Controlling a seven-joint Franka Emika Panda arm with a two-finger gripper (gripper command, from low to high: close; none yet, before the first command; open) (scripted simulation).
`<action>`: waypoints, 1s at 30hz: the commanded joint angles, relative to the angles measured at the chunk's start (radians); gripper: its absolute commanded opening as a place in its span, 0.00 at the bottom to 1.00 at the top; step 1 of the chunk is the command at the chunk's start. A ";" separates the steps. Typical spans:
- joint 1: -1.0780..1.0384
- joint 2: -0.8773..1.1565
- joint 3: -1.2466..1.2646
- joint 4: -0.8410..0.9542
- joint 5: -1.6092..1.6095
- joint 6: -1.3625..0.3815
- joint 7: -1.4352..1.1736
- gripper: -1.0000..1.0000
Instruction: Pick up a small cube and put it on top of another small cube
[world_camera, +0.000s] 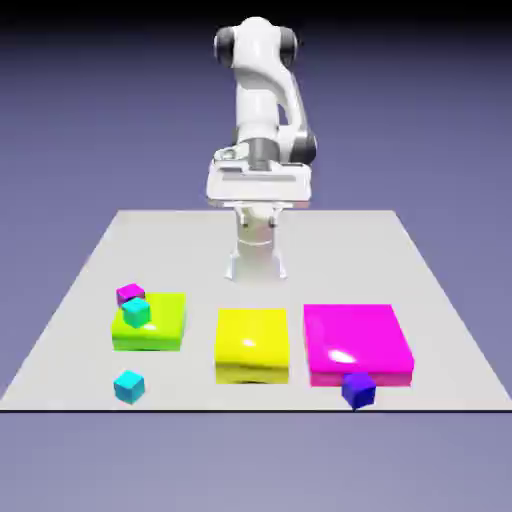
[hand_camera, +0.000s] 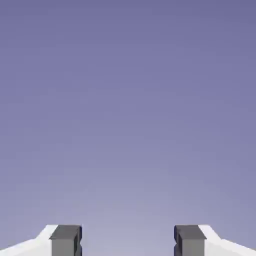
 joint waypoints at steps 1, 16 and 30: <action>-0.008 0.036 0.000 0.027 -0.028 -0.030 -0.018 0.50; -0.122 0.580 0.005 0.435 -0.442 -0.476 -0.294 0.50; -0.229 1.087 0.009 0.815 -0.828 -0.893 -0.552 0.50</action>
